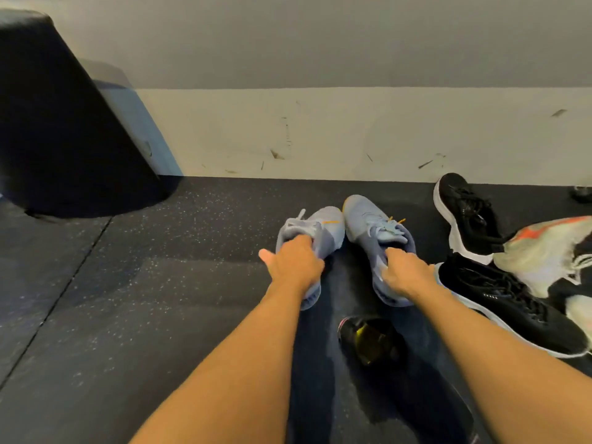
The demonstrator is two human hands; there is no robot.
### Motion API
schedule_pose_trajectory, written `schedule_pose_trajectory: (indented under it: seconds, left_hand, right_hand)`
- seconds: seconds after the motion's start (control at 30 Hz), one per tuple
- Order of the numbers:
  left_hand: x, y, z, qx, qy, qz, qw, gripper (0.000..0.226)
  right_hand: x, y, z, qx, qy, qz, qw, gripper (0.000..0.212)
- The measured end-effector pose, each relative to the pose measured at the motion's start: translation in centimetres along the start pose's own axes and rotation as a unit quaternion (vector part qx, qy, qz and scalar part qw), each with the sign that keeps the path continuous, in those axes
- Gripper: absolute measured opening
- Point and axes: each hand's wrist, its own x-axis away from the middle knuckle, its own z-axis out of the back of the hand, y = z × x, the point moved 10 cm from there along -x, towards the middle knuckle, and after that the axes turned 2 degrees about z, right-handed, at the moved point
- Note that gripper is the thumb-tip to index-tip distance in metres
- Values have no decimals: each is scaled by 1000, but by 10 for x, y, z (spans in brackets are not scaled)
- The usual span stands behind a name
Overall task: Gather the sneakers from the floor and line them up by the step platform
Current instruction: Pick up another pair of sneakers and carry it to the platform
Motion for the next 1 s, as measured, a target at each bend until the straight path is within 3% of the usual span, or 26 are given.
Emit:
schedule_pose_trajectory:
  seconds: [0.03, 0.1, 0.13, 0.17, 0.23, 0.27, 0.3, 0.33, 0.37, 0.43, 0.47, 0.53, 0.6, 0.67, 0.8, 0.9, 1.0]
  left_hand:
    - [-4, -22, 4, 124, -21, 47, 991, 21]
    - [-7, -57, 7, 356, -64, 121, 924, 25]
    - [-5, -71, 7, 444, -76, 154, 879, 20]
    - [-2, -83, 4, 512, -95, 187, 833, 16]
    - [5, -97, -4, 609, -140, 222, 748, 23]
    - [7, -101, -5, 642, -149, 224, 718, 25]
    - [8, -104, -5, 665, -150, 223, 696, 25]
    - [7, -106, -3, 668, -137, 225, 696, 24]
    - [3, -108, 2, 640, -105, 225, 727, 20]
    - [-15, -100, 26, 450, -11, 165, 878, 4]
    - [-24, -82, 34, 337, 7, 103, 936, 6]
    - [-29, -49, 24, 155, -24, 31, 987, 10]
    - [-25, -38, -7, 4, -76, 10, 997, 19]
    - [-12, -39, -41, -96, -130, -9, 987, 33]
    - [3, -59, -72, -100, -214, 6, 972, 50]
    - [9, -54, -67, -127, -204, -18, 971, 42]
    - [14, -31, -34, -83, -160, -22, 983, 34]
  right_hand:
    - [-3, -1, 11, -81, 15, -9, 997, 19]
    - [-5, 3, 37, -285, 78, -55, 954, 9]
    - [-4, 9, 45, -414, 114, -87, 899, 16]
    - [-1, 14, 45, -544, 126, -128, 819, 28]
    - [4, 13, 32, -719, 88, -179, 666, 30]
    - [6, 7, 27, -760, 62, -185, 620, 25]
    - [6, 0, 24, -778, 39, -181, 601, 22]
    - [5, -5, 24, -774, 28, -169, 609, 23]
    - [3, -9, 27, -752, 25, -150, 641, 26]
    - [-2, -25, 39, -644, 26, -79, 761, 37]
    - [-4, -40, 46, -562, 23, -16, 827, 39]
    - [2, -80, 49, -363, 4, 112, 925, 32]
    - [12, -107, 32, -141, -19, 158, 977, 29]
    - [20, -121, 2, 22, -37, 171, 984, 37]
    - [31, -119, -56, 107, -112, 175, 972, 50]
    - [36, -116, -52, 94, -89, 172, 977, 48]
    - [53, -108, -17, 5, -50, 142, 989, 26]
